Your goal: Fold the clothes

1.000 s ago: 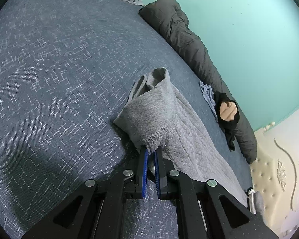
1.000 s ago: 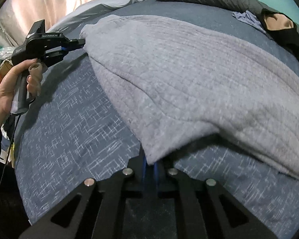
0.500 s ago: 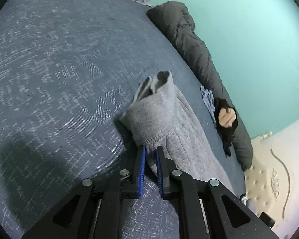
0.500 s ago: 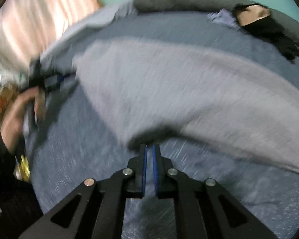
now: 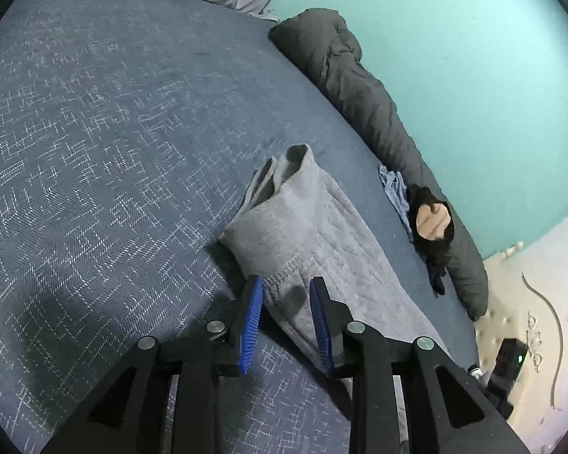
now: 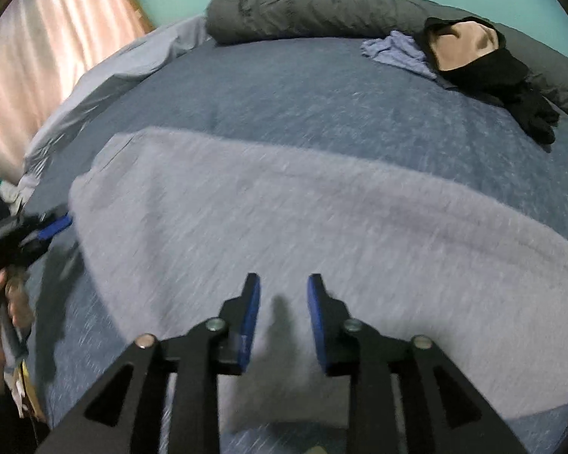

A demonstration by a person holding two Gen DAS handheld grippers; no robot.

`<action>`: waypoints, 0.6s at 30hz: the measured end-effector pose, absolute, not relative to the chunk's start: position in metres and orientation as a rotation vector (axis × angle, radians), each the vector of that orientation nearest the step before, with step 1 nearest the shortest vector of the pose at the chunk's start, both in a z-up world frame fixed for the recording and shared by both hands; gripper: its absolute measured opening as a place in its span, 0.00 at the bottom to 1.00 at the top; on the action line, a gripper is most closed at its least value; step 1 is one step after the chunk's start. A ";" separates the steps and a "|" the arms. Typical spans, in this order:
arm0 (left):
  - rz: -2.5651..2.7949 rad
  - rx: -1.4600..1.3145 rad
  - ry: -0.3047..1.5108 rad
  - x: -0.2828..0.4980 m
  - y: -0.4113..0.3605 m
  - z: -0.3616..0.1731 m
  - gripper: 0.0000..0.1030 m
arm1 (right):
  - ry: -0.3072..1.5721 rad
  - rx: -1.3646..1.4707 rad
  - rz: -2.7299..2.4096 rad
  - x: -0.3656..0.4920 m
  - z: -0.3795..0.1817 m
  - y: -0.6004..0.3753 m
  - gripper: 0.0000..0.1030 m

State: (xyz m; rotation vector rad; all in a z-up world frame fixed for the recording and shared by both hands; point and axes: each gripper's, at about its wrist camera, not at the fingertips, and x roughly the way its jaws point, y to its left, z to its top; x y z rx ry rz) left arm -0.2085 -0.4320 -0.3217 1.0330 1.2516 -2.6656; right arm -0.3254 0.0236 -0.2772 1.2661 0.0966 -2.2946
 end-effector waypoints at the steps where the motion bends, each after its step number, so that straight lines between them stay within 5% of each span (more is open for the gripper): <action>1: -2.664 1.032 1.249 -0.208 -0.432 -0.322 0.27 | 0.104 1.263 -2.304 -0.335 -0.275 0.025 0.47; 2: -2.661 1.033 1.244 -0.208 -0.432 -0.323 0.27 | 0.112 1.260 -2.314 -0.345 -0.272 0.027 0.53; 16: -2.687 1.014 1.172 -0.213 -0.423 -0.310 0.27 | 0.465 1.333 -2.190 -0.423 -0.301 0.004 0.53; 18: -2.686 1.019 1.173 -0.215 -0.422 -0.311 0.27 | 0.510 1.320 -2.160 -0.421 -0.306 -0.001 0.35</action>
